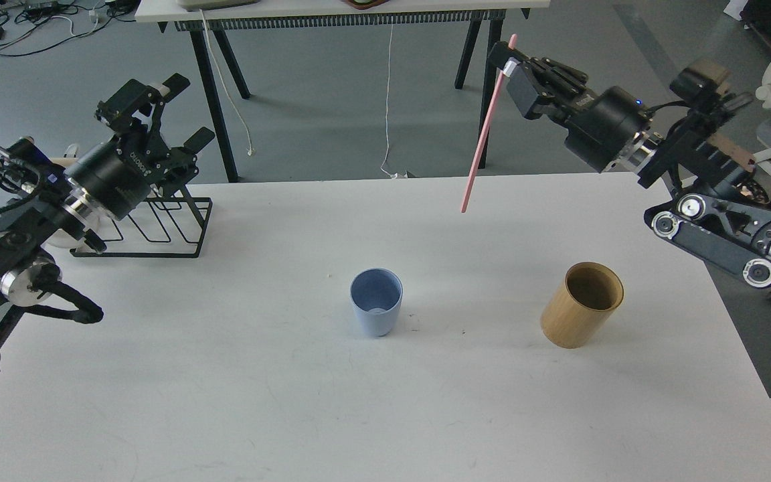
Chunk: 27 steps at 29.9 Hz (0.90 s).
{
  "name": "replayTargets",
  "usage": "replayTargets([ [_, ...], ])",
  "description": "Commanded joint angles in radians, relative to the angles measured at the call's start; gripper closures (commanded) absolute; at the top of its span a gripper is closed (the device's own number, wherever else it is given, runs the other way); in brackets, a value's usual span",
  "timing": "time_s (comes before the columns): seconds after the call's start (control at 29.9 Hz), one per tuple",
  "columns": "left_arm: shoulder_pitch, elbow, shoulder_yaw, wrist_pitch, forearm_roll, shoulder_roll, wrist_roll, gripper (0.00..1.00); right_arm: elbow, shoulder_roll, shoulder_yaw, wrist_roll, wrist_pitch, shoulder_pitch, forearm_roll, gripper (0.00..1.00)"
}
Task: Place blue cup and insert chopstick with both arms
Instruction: 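Move the pink stick over the blue cup and lower it in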
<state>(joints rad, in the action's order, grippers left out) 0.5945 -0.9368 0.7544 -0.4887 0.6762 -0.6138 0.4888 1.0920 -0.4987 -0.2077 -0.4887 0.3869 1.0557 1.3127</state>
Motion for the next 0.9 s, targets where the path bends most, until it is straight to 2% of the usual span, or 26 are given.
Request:
replayTargets([
  [0.0,-0.002,0.007,0.0,0.0,0.0,-0.003,0.0,0.03,-0.078,0.132,0.019,0.0,-0.002,-0.002,0.008,1.0],
  [0.37,-0.005,0.015,0.0,0.0,0.0,0.0,0.0,0.03,-0.181,0.31,0.139,0.0,0.001,-0.01,0.008,1.0],
  [0.87,-0.007,0.035,0.0,0.0,-0.001,0.009,0.0,0.02,-0.305,0.42,0.157,0.0,0.003,-0.013,0.008,1.0],
])
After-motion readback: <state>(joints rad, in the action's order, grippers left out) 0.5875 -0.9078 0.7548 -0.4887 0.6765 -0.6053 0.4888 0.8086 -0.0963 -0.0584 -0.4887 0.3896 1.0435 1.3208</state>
